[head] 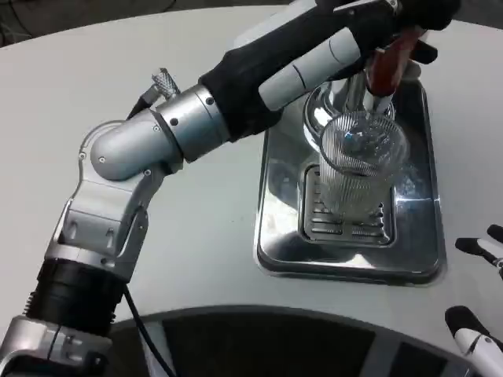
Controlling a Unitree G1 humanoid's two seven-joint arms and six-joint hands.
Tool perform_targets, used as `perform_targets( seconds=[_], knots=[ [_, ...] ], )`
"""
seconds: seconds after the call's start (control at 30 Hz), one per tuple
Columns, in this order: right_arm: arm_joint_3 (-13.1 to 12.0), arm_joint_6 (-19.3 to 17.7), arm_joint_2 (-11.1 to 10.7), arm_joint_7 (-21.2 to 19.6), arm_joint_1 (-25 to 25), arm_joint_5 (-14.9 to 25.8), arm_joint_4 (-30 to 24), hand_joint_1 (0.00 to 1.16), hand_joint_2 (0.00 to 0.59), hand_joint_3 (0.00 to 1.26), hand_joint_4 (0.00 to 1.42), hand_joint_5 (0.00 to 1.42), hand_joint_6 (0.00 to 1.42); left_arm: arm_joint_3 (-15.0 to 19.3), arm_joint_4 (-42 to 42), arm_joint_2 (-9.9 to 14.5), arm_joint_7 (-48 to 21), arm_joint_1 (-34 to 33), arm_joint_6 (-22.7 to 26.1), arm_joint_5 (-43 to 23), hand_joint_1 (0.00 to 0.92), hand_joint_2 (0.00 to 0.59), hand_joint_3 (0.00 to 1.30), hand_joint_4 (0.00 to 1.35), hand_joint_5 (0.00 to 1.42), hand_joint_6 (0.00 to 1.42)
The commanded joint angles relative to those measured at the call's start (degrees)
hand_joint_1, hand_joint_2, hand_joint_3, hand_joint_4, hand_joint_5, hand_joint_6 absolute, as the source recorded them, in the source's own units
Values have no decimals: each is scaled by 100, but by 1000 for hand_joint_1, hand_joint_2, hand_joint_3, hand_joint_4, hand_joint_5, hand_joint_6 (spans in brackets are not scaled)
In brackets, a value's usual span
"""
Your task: Grasp the cup under the faucet to collect the drink, then remove the cup.
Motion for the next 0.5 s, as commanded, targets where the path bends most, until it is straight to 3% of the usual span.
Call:
perform_targets(
  seconds=[0.03,0.5],
  knots=[
    [4,-71,-14,-67,67,-4,-87,215,420,146,0,0,0,-33,-15,-24,-91,16,74,39,0,110,176,110,216,251],
    [13,-15,-10,-64,104,2,-87,215,420,146,0,0,0,-341,477,46,-211,-117,-217,481,0,106,168,103,211,245]
  ],
)
